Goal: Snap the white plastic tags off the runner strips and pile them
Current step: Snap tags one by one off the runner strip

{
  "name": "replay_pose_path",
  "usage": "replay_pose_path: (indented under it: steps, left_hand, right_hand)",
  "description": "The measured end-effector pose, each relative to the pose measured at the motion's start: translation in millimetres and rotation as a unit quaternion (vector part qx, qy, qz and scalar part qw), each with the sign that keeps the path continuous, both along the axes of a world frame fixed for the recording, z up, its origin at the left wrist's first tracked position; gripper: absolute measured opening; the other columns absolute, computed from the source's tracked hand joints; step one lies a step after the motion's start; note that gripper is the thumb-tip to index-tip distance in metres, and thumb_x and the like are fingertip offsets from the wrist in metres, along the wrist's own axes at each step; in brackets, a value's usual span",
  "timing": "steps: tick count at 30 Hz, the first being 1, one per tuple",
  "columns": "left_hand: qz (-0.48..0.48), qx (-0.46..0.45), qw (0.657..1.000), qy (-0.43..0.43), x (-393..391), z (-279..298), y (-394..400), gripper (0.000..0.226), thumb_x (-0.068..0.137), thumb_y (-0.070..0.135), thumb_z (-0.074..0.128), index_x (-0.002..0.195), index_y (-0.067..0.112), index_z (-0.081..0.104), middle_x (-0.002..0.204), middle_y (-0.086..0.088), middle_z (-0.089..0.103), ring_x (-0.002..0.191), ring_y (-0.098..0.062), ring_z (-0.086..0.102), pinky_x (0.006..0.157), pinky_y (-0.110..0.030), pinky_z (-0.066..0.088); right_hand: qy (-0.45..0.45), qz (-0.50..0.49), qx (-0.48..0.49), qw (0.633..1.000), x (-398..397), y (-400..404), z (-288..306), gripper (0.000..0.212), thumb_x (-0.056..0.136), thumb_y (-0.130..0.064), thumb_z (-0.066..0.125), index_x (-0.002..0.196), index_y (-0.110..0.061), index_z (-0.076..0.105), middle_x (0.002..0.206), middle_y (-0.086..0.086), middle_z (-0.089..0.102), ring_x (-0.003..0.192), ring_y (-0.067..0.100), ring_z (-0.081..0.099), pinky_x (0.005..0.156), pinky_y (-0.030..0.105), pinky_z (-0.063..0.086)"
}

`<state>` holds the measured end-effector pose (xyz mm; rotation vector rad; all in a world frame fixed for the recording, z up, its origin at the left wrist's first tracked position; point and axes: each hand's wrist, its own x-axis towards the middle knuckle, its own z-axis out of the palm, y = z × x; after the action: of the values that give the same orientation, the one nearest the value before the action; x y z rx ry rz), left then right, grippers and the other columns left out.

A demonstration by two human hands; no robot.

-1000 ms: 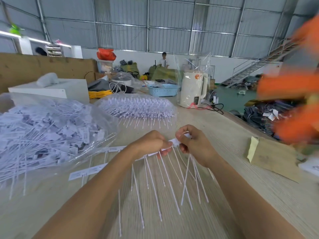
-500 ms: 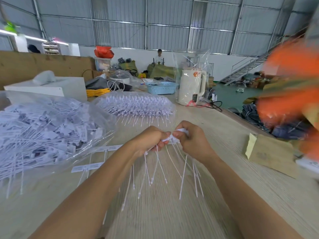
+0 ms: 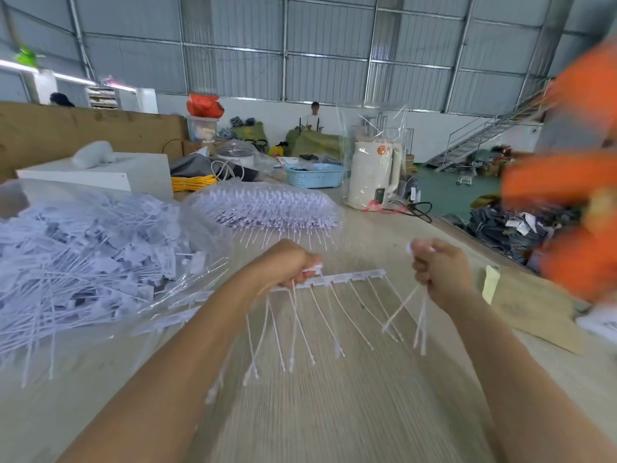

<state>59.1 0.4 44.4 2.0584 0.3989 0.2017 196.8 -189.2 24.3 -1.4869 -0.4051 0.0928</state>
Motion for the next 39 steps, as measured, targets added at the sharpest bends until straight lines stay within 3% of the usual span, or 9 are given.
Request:
replay_pose_path:
  steps: [2,4,7,11,15,22,27,35,39]
  left_hand:
    - [-0.001,0.051,0.999,-0.003,0.8,-5.7,-0.3,0.033,0.096,0.02,0.049,0.066,0.014,0.06,0.049,0.004,0.052,0.042,-0.006,0.044,0.045,-0.017,0.035]
    - [-0.034,0.052,0.998,0.025,5.3,-11.7,-5.3,0.032,0.098,0.014,0.043,0.075,0.007,0.064,0.057,-0.001,0.053,0.046,-0.009,0.046,0.047,-0.017,0.035]
    - [-0.069,0.025,0.995,0.063,10.6,-12.9,-8.3,0.02,0.098,0.005,0.039,0.097,0.002,0.059,0.068,-0.007,0.05,0.06,-0.015,0.044,0.055,-0.02,0.035]
    - [-0.069,0.075,0.993,0.061,8.4,-7.9,-9.5,0.022,0.084,-0.007,0.046,0.067,0.007,0.049,0.064,-0.004,0.042,0.061,-0.017,0.041,0.054,-0.022,0.034]
    - [-0.097,0.137,0.983,0.079,6.5,-7.0,-11.3,0.01,0.076,-0.01,0.05,0.077,-0.001,0.055,0.072,-0.01,0.046,0.067,-0.019,0.041,0.056,-0.026,0.03]
    - [-0.074,0.063,0.995,0.024,4.1,-5.8,-8.4,0.046,0.076,-0.009,0.06,0.116,0.011,0.049,0.088,0.001,0.056,0.073,-0.008,0.056,0.054,-0.013,0.043]
    - [-0.06,0.078,0.995,0.004,2.6,-7.7,2.1,0.007,0.084,0.015,0.068,0.079,0.01,0.067,0.06,0.005,0.064,0.06,-0.006,0.059,0.057,-0.018,0.043]
    - [-0.047,0.071,0.996,-0.009,4.0,-11.7,6.2,0.049,0.092,0.017,0.058,0.043,0.019,0.06,0.044,0.009,0.054,0.043,-0.002,0.046,0.046,-0.014,0.037]
    - [-0.031,0.059,0.998,-0.014,5.1,-10.8,2.4,0.044,0.092,0.02,0.057,0.048,0.018,0.059,0.041,0.008,0.052,0.036,-0.002,0.043,0.038,-0.01,0.031]
  right_hand:
    - [0.139,0.094,0.118,0.979,-0.8,0.6,6.8,0.02,0.095,-0.001,0.045,0.076,-0.004,0.047,0.067,0.004,0.038,0.037,0.002,0.034,0.03,0.011,0.026]
    - [0.177,0.17,0.087,0.966,-8.7,12.2,9.5,0.017,0.096,-0.003,0.044,0.079,-0.004,0.046,0.07,0.005,0.038,0.036,0.001,0.034,0.028,0.009,0.026]
    - [0.149,0.177,0.033,0.972,-13.9,18.7,10.4,0.014,0.095,-0.007,0.05,0.082,-0.005,0.048,0.073,0.006,0.042,0.04,0.004,0.041,0.03,0.011,0.029]
    - [0.107,0.15,-0.043,0.982,-21.0,20.4,6.8,0.013,0.093,-0.014,0.056,0.082,-0.006,0.057,0.078,0.006,0.054,0.058,0.013,0.054,0.039,0.018,0.041]
    - [0.073,0.203,-0.108,0.97,-43.7,39.5,-2.4,0.014,0.091,-0.013,0.06,0.08,-0.004,0.058,0.077,0.01,0.063,0.063,0.018,0.059,0.053,0.027,0.05]
    - [0.021,0.197,-0.082,0.977,-56.7,49.8,-9.6,0.011,0.092,-0.009,0.058,0.083,-0.006,0.054,0.072,0.014,0.062,0.05,0.016,0.061,0.048,0.025,0.052]
    - [-0.028,0.175,-0.037,0.983,-49.0,44.9,-5.5,0.01,0.091,-0.002,0.058,0.084,-0.006,0.063,0.066,0.01,0.061,0.05,0.011,0.055,0.052,0.02,0.048]
    - [-0.048,0.206,-0.123,0.97,-45.9,38.4,-8.0,0.012,0.087,-0.005,0.065,0.094,0.005,0.065,0.063,0.009,0.062,0.055,0.013,0.06,0.057,0.021,0.051]
    - [-0.083,0.179,-0.136,0.971,-54.0,40.8,-5.3,0.01,0.087,-0.001,0.062,0.089,0.009,0.061,0.06,0.013,0.057,0.049,0.016,0.055,0.054,0.027,0.048]
